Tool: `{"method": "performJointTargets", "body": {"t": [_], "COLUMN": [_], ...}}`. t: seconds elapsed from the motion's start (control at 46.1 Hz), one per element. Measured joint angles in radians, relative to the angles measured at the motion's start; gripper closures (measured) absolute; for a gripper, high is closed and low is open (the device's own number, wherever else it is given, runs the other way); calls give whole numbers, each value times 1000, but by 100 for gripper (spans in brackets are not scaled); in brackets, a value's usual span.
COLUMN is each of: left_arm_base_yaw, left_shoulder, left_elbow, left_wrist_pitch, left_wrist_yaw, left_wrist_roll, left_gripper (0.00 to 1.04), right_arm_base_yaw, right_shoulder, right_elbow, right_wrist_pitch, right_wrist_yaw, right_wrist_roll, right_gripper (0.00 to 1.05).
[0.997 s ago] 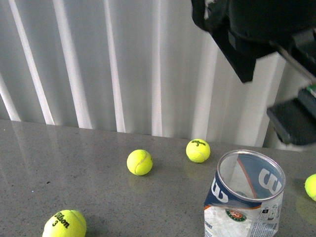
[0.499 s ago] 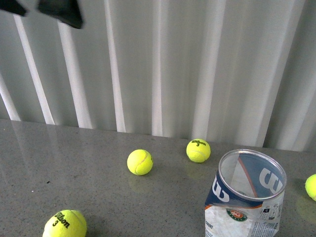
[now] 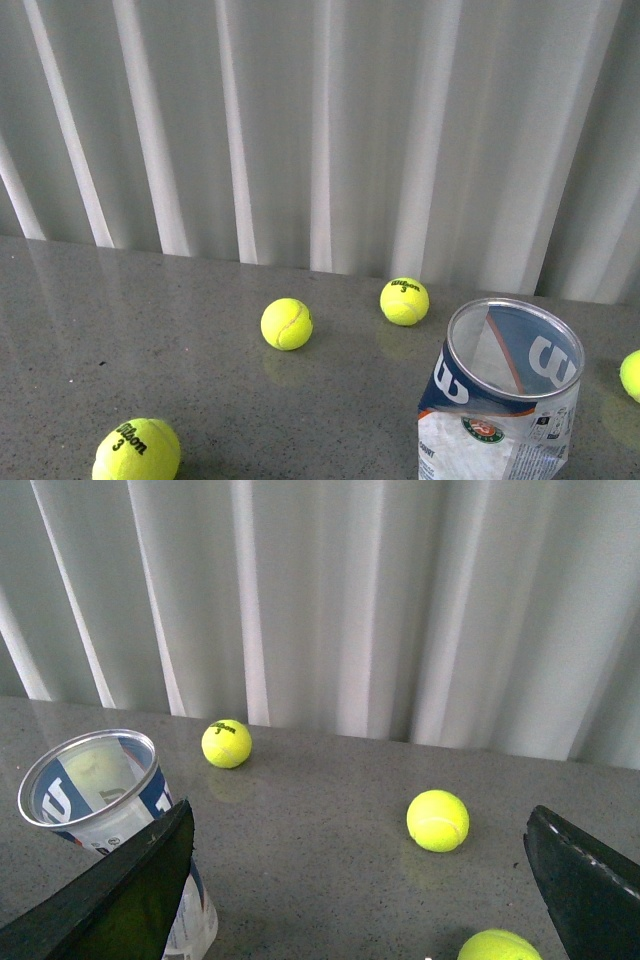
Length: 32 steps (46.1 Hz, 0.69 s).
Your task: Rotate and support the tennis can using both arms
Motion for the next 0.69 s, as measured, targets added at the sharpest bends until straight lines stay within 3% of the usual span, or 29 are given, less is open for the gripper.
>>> {"method": "performJointTargets", "body": {"t": [0.152, 0.239, 0.455, 0.52, 0.694], "left_arm_base_yaw": [-66, -87, -137, -197, -229], "left_shoulder": [-97, -140, -249, -289, -357], "left_elbow": [-150, -191, -284, -306, -344], "left_wrist_pitch": [29, 33, 21, 4, -29], "left_wrist_yaw": [-50, -79, -123, -209, -215], "left_wrist_roll": [1, -1, 3, 3, 3], "left_gripper": [88, 102, 101, 101, 101], "right_arm_base_yaw": [0, 0, 0, 0, 0], "right_shoulder": [0, 0, 0, 0, 0], "right_elbow": [0, 0, 0, 0, 0], "right_wrist_pitch": [0, 0, 0, 0, 0], "right_wrist_yaw": [2, 2, 2, 2, 2], "right_wrist_roll": [0, 0, 0, 0, 0], "right_gripper": [7, 7, 7, 7, 7]}}
